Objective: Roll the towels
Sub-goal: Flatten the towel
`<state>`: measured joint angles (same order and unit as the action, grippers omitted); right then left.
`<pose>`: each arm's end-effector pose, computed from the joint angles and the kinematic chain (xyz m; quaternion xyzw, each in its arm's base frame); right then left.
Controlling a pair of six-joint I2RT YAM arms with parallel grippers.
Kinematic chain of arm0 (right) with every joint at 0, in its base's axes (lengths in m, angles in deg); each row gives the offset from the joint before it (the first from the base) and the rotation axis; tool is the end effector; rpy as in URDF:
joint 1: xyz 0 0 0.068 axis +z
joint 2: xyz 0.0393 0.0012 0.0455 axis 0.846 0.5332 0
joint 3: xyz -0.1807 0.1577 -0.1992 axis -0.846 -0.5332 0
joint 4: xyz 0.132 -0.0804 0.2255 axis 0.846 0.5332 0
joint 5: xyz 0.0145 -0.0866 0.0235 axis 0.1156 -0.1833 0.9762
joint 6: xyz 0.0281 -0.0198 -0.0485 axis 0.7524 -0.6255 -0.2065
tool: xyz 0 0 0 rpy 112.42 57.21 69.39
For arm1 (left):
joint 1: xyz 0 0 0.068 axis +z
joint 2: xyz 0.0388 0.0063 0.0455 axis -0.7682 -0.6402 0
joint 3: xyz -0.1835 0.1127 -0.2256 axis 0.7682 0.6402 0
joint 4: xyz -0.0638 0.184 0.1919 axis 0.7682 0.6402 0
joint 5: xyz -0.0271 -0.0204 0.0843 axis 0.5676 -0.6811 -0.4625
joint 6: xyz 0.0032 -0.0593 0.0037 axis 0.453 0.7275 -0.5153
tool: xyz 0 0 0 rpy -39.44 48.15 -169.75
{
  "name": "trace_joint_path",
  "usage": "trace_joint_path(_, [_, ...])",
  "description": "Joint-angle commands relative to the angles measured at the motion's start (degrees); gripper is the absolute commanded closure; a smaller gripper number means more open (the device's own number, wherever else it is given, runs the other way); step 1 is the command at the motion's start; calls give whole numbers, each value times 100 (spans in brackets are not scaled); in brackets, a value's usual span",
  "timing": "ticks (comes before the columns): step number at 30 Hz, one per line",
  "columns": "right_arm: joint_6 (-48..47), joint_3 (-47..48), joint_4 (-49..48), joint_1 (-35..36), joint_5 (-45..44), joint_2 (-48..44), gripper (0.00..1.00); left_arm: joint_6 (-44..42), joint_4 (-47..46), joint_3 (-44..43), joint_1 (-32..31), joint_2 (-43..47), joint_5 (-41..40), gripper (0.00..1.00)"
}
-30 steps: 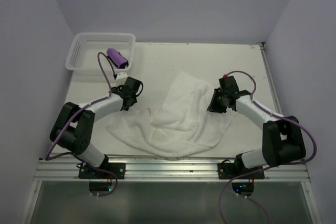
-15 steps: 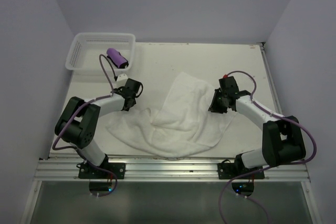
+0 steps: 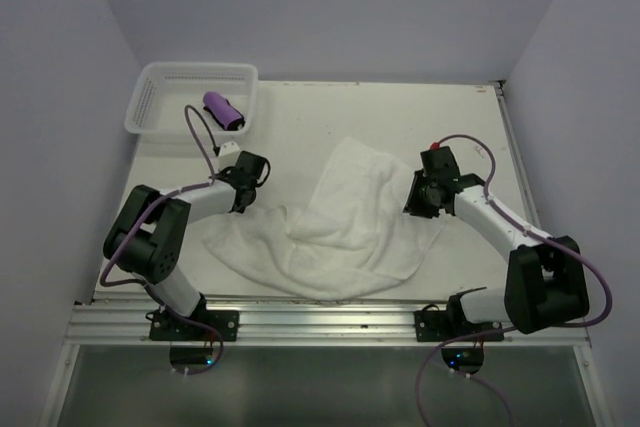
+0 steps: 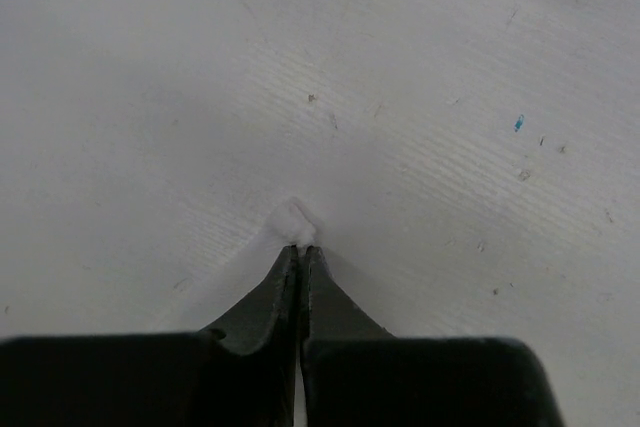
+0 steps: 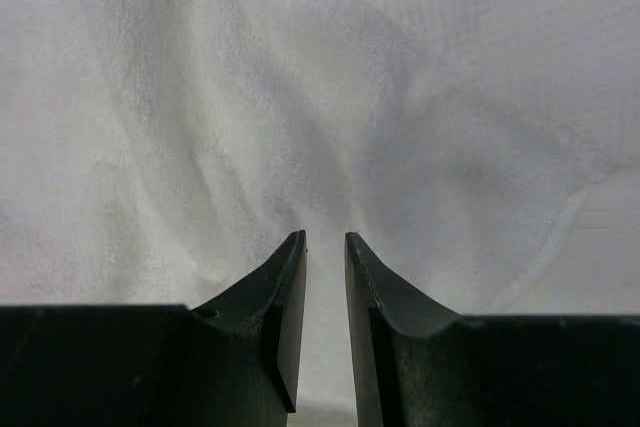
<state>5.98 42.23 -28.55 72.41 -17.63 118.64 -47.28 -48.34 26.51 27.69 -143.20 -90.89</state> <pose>0.2565 0.0670 0.2269 0.1535 0.9545 0.1031 0.2339 0.3037 -0.0979 0.1667 -0.2196 0.8924 0.1264 0.3734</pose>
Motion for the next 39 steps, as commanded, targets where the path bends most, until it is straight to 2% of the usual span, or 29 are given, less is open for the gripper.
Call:
trace_joint_path(1, [-74,177,275,-13,-238,-265,73,90,86,146,176,249,424,100])
trace_joint_path(6, [-3,134,636,-127,-440,-370,64,-147,-327,155,588,1313,1048,100])
trace_joint_path(8, [-56,98,759,-416,-555,-467,60,-138,-442,155,842,1797,1435,100])
trace_joint_path(13, [31,-86,795,-1698,-265,-511,58,116,-398,198,1598,2553,2349,100])
trace_joint_path(18, [330,-104,584,-2043,-563,-284,56,213,-363,295,2065,3221,2903,100])
trace_joint_path(25, [559,-130,224,-2070,-563,436,54,240,-267,322,2601,3460,3579,100])
trace_joint_path(34, [647,-279,-137,-2079,-819,877,53,170,-135,418,2672,3363,3827,100])
trace_joint_path(35, [690,-306,-215,-2087,-775,990,55,126,-126,418,2681,3354,3810,100])
trace_joint_path(38, [699,-376,-374,-2096,-582,1149,73,-76,32,348,2725,3302,3669,100])
trace_joint_path(39, [708,-429,-418,-2096,-546,1193,83,-129,59,339,2733,3284,3512,100])
